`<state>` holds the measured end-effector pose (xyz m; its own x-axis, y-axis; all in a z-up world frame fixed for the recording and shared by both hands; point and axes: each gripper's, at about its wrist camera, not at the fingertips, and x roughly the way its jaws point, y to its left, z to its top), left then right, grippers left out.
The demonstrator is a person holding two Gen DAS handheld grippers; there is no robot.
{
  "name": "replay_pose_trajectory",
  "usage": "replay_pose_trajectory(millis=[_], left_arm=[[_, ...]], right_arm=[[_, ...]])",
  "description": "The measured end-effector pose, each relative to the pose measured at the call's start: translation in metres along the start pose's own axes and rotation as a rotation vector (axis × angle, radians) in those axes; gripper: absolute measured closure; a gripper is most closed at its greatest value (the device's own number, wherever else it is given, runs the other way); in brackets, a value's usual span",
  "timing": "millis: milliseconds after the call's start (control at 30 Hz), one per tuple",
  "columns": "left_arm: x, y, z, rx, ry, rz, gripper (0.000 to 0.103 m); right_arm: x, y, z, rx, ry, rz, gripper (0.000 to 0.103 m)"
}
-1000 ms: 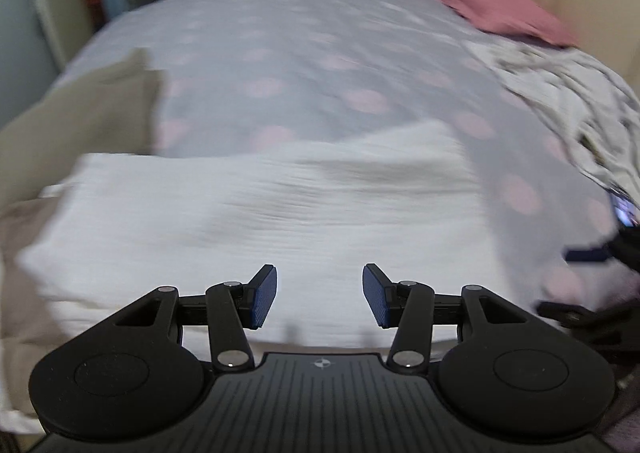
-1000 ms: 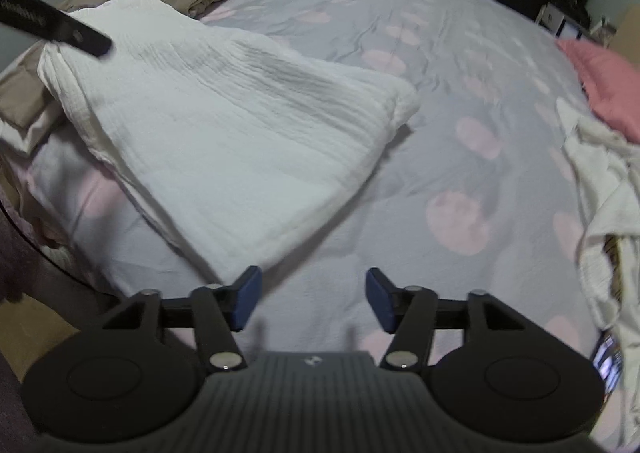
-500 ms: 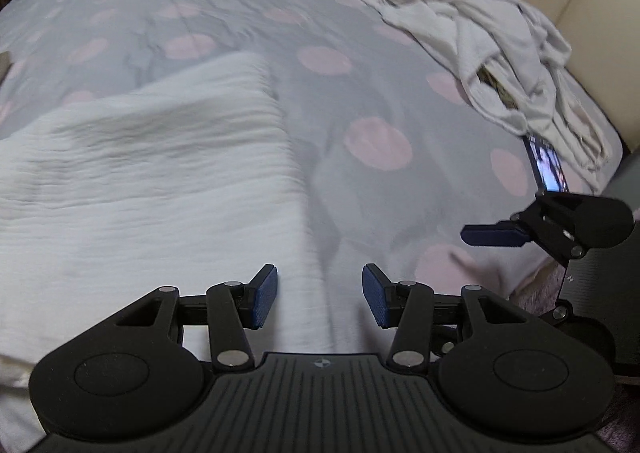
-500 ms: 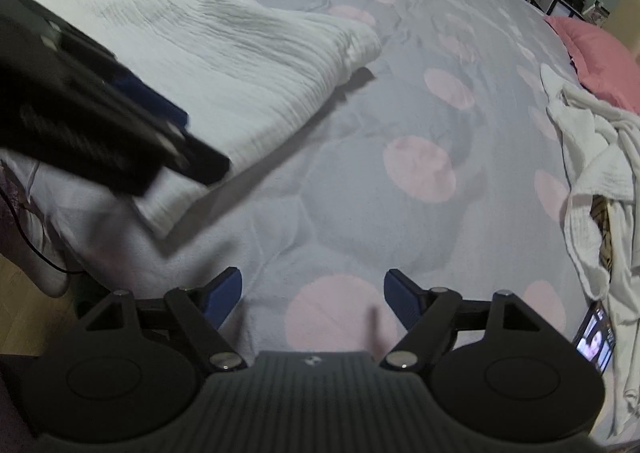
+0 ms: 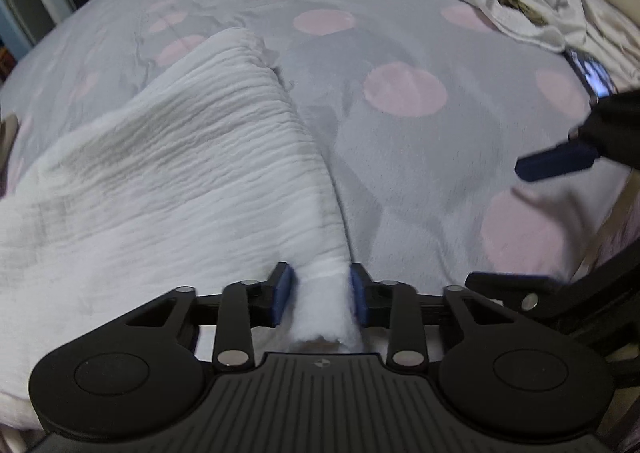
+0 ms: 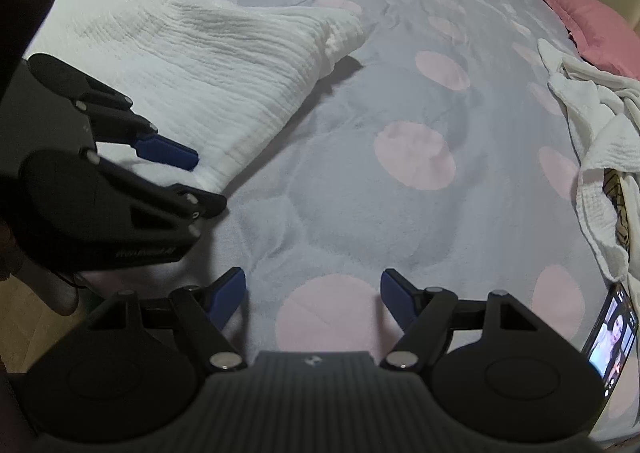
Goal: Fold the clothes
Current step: 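Grasp a gauze cloth corner with the left gripper while the right gripper grasps another corner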
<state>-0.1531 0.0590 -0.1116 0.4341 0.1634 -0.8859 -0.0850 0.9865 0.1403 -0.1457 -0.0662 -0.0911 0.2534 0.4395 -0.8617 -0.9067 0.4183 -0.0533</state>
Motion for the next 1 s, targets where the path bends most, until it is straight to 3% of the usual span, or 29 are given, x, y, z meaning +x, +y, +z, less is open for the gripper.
replay_pose_trajectory(millis=[67,200,267,433,667,1000], left_arm=[[-0.003,0.007,0.0,-0.01,-0.002,-0.01,0.087],[-0.014,0.028,-0.002,-0.085,0.004,-0.057,0.092],[-0.019,0.036,-0.006,-0.112,0.005,-0.061,0.092],[-0.025,0.046,-0.015,-0.157,0.002,-0.082,0.092],[-0.026,0.045,-0.017,-0.155,0.004,-0.111,0.092],[-0.019,0.05,-0.01,-0.15,0.083,-0.134,0.092]], right_arm=[[-0.003,0.002,0.003,-0.022,-0.008,0.004,0.028],[-0.011,0.007,0.013,-0.085,-0.019,0.016,0.052],[-0.014,0.008,0.023,-0.138,-0.022,0.028,0.057],[-0.017,0.011,0.054,-0.393,-0.061,0.043,0.074],[0.009,-0.006,0.097,-0.653,-0.112,0.026,0.082],[0.047,-0.004,0.13,-0.77,-0.123,0.072,0.085]])
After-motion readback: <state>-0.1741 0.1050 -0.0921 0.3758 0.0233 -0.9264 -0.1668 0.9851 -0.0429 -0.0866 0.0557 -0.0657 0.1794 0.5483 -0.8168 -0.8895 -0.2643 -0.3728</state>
